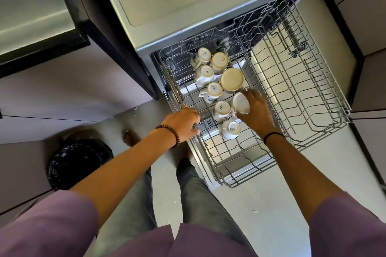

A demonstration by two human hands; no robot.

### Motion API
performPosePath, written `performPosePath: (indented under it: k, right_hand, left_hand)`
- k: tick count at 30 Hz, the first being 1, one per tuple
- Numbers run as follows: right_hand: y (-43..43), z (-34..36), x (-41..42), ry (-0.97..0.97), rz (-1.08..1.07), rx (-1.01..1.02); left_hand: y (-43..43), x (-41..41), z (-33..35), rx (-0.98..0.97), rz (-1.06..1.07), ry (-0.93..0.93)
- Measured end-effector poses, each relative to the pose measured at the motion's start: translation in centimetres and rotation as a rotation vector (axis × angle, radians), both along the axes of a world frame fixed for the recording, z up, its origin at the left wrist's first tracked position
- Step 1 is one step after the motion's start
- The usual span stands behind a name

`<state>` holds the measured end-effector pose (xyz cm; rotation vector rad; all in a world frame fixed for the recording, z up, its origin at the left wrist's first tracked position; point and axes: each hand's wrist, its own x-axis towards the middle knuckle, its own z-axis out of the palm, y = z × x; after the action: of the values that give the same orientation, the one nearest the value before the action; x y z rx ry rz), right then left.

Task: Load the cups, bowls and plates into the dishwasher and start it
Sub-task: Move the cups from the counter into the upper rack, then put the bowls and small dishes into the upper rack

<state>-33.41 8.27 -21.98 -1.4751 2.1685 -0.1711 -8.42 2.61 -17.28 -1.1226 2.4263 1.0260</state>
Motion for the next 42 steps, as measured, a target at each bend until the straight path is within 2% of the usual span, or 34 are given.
performPosePath:
  k: [5, 11, 17, 31, 37, 42]
  right_hand:
    - [0.3, 0.8, 0.2, 0.005, -0.037, 0.024]
    - [1.2, 3.3, 1.9, 0.083, 0.037, -0.086]
    - [0.6, 6.0, 6.2, -0.015, 0.170, -0.208]
    - [-6.9, 14.7, 22.0, -0.332, 0.592, -0.436]
    - [-12.5, 19.0, 29.1, -0.443, 0.778, -0.514]
    - [-18.0, 21.5, 36.1, -0.474, 0.875, -0.550]
  left_hand:
    - [0.2, 0.1, -0.1, 0.010, 0.008, 0.007]
    - [0.4, 0.6, 0.3, 0.018, 0.059, 0.044]
    - [0.4, 2.3, 2.4, -0.009, 0.216, 0.154]
    - [-0.7, 13.7, 11.7, -0.357, 0.751, 0.417]
    - [-2.9, 21.3, 14.9, -0.553, 0.904, 0.435]
    - [-6.3, 28.0, 17.1, -0.621, 1.030, 0.463]
